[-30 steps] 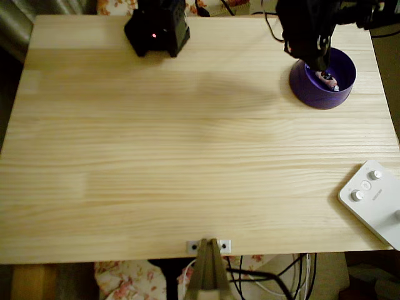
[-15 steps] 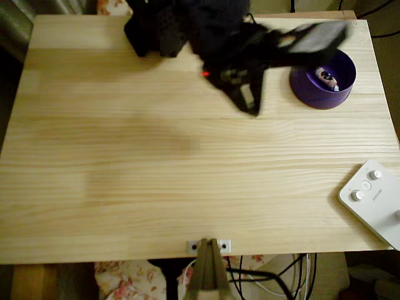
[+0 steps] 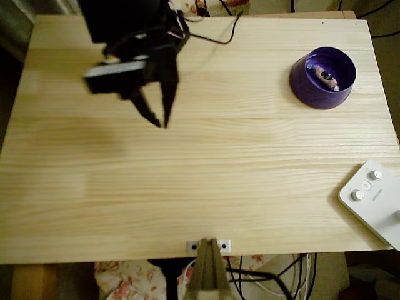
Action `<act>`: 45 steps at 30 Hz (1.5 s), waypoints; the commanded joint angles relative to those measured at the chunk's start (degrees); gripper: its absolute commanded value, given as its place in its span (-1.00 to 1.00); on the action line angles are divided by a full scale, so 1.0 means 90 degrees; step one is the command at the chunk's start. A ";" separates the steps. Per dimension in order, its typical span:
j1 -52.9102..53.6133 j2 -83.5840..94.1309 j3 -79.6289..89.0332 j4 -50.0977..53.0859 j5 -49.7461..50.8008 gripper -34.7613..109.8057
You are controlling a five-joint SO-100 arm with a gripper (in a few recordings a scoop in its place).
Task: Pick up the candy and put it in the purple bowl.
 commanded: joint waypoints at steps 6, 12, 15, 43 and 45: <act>0.0615 0.2393 0.1143 0.0273 0.0049 -0.53; 0.0605 0.2939 0.1816 0.0117 0.0078 -0.53; 0.0645 0.3555 0.2295 0.0186 0.0059 -0.53; 0.1172 0.3896 0.2734 0.0410 0.0195 -0.53; 0.1172 0.3896 0.2734 0.0410 0.0195 -0.53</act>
